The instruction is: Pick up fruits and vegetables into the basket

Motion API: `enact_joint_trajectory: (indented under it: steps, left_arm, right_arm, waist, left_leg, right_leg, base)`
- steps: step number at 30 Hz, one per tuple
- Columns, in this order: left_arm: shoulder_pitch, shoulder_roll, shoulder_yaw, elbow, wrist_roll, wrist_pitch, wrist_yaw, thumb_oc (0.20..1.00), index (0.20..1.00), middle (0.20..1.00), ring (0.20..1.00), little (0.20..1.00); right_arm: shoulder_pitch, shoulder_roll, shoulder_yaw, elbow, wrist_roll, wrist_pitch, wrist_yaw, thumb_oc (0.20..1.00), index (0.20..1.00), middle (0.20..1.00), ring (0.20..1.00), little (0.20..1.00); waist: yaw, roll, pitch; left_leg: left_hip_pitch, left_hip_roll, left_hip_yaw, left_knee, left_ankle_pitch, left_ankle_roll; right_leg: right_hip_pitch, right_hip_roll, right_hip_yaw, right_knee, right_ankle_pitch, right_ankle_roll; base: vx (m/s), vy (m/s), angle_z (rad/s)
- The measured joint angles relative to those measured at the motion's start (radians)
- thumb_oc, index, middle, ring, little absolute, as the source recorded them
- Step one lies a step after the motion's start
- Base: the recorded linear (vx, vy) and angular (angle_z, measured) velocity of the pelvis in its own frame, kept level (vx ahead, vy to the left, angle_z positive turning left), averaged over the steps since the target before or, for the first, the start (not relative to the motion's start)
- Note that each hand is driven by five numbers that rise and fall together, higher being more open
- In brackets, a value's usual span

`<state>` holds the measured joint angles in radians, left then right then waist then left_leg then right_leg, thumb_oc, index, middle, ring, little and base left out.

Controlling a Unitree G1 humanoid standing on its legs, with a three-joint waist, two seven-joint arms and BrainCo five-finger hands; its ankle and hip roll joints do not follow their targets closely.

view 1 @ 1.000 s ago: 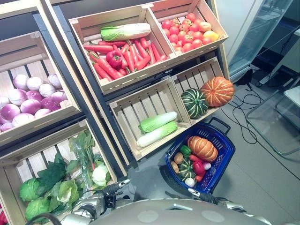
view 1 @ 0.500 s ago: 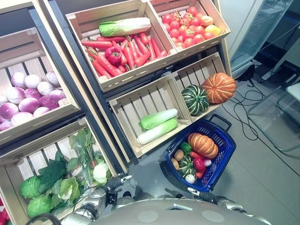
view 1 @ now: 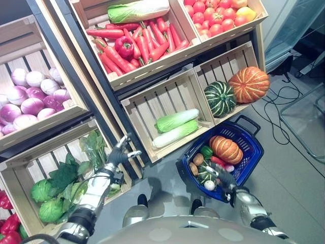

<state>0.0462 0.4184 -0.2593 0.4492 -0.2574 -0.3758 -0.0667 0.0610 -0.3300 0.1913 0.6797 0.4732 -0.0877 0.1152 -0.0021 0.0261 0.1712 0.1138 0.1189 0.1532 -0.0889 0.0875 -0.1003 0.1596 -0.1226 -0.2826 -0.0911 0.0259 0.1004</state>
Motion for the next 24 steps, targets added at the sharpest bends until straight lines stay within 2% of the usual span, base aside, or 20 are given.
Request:
enact_joint_trajectory:
  steps: [4,7,11,14,15,19,22,24]
  left_arm:
    - [0.018,0.027,0.028,-0.066,0.01,-0.03,0.015,1.0,1.0,1.0,1.0,1.0]
    - [0.003,0.031,0.027,-0.09,0.03,-0.059,0.068,1.0,1.0,1.0,1.0,1.0]
    - [-0.15,0.065,-0.014,-0.1,0.102,-0.088,0.22,1.0,1.0,1.0,1.0,1.0]
    - [-0.241,0.075,-0.044,-0.098,0.175,-0.088,0.327,1.0,1.0,1.0,1.0,1.0]
    - [-0.297,0.079,-0.066,-0.095,0.216,-0.086,0.384,1.0,1.0,1.0,1.0,1.0]
    - [-0.432,0.108,-0.117,-0.083,0.289,-0.049,0.506,1.0,1.0,1.0,1.0,1.0]
    - [-0.543,0.113,-0.137,-0.057,0.309,-0.004,0.559,1.0,1.0,1.0,1.0,1.0]
    - [-0.58,0.113,-0.138,-0.039,0.316,0.018,0.573,1.0,1.0,1.0,1.0,1.0]
  right_arm:
    - [0.008,-0.003,-0.01,-0.083,0.0,-0.027,-0.055,1.0,1.0,1.0,1.0,1.0]
    - [0.008,-0.008,-0.019,-0.107,-0.003,-0.055,-0.112,1.0,1.0,1.0,1.0,1.0]
    - [-0.084,-0.041,-0.016,-0.175,-0.005,-0.094,-0.203,1.0,1.0,1.0,1.0,1.0]
    - [-0.151,-0.048,-0.002,-0.197,-0.014,-0.118,-0.263,1.0,1.0,1.0,1.0,1.0]
    - [-0.178,-0.054,0.01,-0.218,-0.026,-0.121,-0.291,1.0,1.0,1.0,1.0,1.0]
    - [-0.242,-0.069,0.037,-0.246,-0.032,-0.127,-0.354,1.0,1.0,1.0,1.0,1.0]
    - [-0.284,-0.098,0.062,-0.261,-0.032,-0.125,-0.377,1.0,1.0,1.0,1.0,1.0]
    - [-0.299,-0.104,0.063,-0.261,-0.032,-0.115,-0.38,1.0,1.0,1.0,1.0,1.0]
  waist:
    - [0.0,-0.01,0.018]
    - [-0.006,-0.002,0.036]
    - [-0.015,0.016,0.156]
    - [-0.034,0.02,0.21]
    - [-0.042,0.019,0.243]
    - [-0.065,0.019,0.3]
    - [-0.085,0.022,0.349]
    - [-0.105,0.026,0.358]
  left_leg:
    - [-0.008,0.0,-0.005,0.0,0.001,0.002]
    - [-0.055,-0.001,-0.008,0.003,0.015,0.006]
    - [-0.168,-0.003,-0.009,0.074,0.023,0.015]
    - [-0.216,-0.004,-0.006,0.113,0.02,0.021]
    - [-0.237,-0.01,-0.002,0.133,0.02,0.024]
    - [-0.313,-0.021,0.02,0.191,0.016,0.027]
    - [-0.361,-0.015,0.039,0.23,0.013,0.022]
    - [-0.387,-0.015,0.046,0.243,0.013,0.021]
  right_leg:
    - [-0.008,-0.002,0.0,0.003,-0.001,0.001]
    - [-0.068,-0.004,0.002,0.03,-0.001,0.001]
    - [-0.199,-0.018,0.022,0.134,-0.011,-0.012]
    - [-0.281,-0.036,0.036,0.238,-0.049,-0.013]
    - [-0.33,-0.048,0.053,0.304,-0.07,-0.015]
    - [-0.465,-0.077,0.097,0.461,-0.118,-0.028]
    - [-0.543,-0.078,0.127,0.529,-0.131,-0.043]
    - [-0.585,-0.077,0.143,0.556,-0.134,-0.048]
  base:
    - [0.03,-0.035,0.02]
    - [-0.14,-0.004,0.01]
    - [-0.14,0.006,-0.06]
    - [-0.06,0.012,-0.08]
    - [-0.07,0.009,-0.08]
    - [-0.05,0.018,-0.14]
    - [-0.04,0.046,-0.21]
    - [-0.03,0.037,-0.2]
